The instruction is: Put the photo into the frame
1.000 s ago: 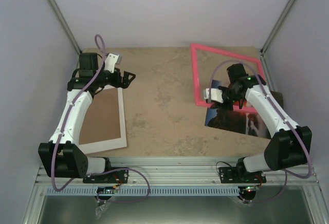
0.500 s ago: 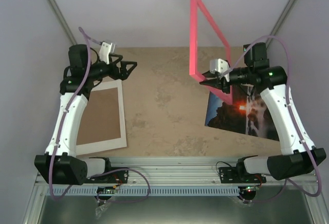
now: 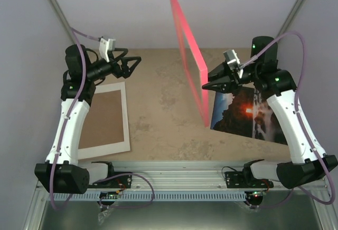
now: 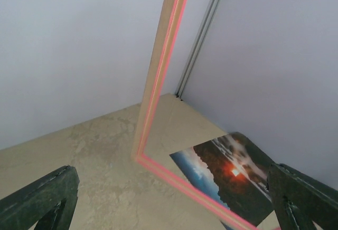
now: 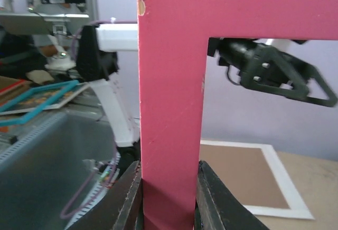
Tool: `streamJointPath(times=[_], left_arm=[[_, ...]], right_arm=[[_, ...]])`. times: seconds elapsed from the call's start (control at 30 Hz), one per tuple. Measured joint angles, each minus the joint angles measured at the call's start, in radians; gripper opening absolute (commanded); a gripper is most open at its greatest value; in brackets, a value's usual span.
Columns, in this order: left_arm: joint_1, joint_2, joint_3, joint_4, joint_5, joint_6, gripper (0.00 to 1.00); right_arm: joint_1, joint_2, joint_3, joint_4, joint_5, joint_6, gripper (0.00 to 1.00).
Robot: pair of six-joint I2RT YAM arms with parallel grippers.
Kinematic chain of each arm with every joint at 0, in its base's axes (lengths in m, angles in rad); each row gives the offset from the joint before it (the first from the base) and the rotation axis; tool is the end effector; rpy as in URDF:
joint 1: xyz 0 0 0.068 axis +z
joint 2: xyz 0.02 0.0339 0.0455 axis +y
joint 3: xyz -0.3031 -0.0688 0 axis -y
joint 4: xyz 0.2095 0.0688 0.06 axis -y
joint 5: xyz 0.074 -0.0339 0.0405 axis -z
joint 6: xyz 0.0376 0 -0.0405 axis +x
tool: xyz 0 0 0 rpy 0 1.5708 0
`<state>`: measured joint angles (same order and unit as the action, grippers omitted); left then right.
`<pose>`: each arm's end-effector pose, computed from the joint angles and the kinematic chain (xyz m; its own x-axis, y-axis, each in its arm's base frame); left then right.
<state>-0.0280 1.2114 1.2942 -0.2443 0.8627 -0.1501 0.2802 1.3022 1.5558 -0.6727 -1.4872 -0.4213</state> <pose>0.2135 -0.0346 0.4585 -0.2737 -0.0896 -0.9576 0.7350 0.6227 -0.2684 0.1797 0.0907 0.4850 0.0103 -0.0326 -0.9994 -0.9793 -0.2025 -0.0035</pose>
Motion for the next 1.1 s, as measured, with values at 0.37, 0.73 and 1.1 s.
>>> streamJointPath(times=[0.37, 0.73, 1.1], left_arm=[[-0.008, 0.05, -0.026, 0.185, 0.012, -0.093, 0.96], [-0.071, 0.172, -0.015, 0.297, -0.009, -0.114, 0.9], [-0.107, 0.23, 0.031, 0.357, -0.008, -0.108, 0.59]], right_arm=[[0.109, -0.003, 0.013, 0.048, -0.046, 0.146, 0.0], [0.199, 0.054, 0.132, 0.033, -0.05, 0.142, 0.01], [0.275, 0.109, 0.186, -0.034, -0.05, 0.103, 0.01]])
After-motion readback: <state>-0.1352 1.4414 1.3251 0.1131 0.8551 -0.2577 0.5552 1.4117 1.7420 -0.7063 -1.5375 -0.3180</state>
